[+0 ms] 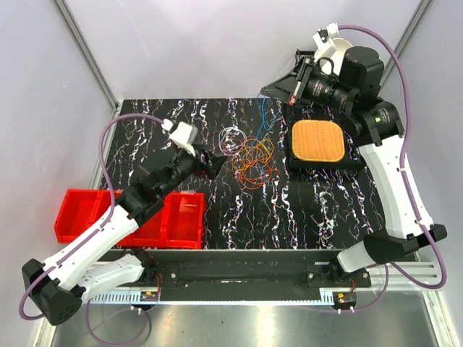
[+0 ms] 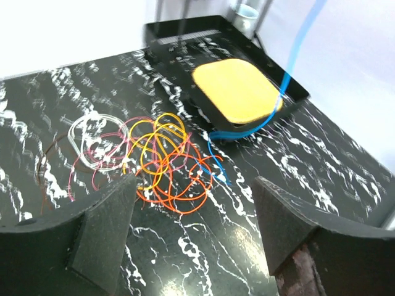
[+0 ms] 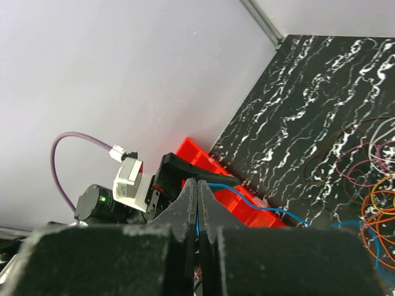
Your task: Untangle the cables
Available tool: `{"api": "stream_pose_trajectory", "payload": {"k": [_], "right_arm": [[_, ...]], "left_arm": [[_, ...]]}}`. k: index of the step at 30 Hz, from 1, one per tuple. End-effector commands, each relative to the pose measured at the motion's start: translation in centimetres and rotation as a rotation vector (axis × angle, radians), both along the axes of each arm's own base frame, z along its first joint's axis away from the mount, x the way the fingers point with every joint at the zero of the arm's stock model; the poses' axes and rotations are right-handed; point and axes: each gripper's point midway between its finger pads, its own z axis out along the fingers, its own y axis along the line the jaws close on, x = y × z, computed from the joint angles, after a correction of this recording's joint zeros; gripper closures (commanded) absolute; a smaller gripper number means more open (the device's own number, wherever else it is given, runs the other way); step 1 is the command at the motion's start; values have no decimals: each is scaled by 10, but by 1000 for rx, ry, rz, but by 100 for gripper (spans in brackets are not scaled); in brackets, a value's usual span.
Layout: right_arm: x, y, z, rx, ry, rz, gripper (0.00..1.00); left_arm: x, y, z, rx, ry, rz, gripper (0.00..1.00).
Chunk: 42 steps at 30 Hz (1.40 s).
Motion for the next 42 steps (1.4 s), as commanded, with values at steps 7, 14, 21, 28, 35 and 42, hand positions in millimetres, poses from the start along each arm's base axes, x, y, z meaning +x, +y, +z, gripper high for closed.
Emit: {"api": "stream_pose_trajectory", "payload": {"k": [7, 14, 21, 28, 35, 42], "right_arm": [[-22, 3, 26, 72, -58, 75, 100], [-30, 2, 33, 92, -59, 92, 100], [-39, 1, 39, 105, -70, 106, 100], [-43, 1, 38, 105, -63, 117, 100], [-44, 0, 33, 97, -59, 118, 100], [-28, -8, 13, 45, -70, 22, 100]], "left_arm": [[-21, -41, 37, 37, -91, -219, 24], [-35, -69, 44, 27, -105, -289, 27], [1, -74, 43, 41, -150, -144, 81], [31, -92, 48, 73, -187, -98, 48], [35, -89, 63, 4, -207, -56, 100], [2, -60, 73, 3, -134, -77, 100]]}}
